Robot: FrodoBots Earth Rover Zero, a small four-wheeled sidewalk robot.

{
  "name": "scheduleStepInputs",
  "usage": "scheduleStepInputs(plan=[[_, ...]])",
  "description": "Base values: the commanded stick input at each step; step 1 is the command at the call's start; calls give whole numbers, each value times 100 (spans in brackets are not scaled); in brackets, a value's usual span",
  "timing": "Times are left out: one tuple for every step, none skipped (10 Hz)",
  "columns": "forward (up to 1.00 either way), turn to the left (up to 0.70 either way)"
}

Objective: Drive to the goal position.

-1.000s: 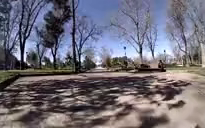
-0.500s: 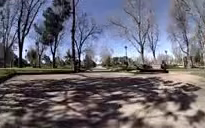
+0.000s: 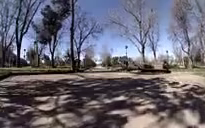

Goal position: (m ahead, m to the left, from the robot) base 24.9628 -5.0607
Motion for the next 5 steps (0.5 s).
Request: scheduleStepInputs(plan=[[100, 0], [100, 0], [100, 0], [100, 0], [100, 0]])
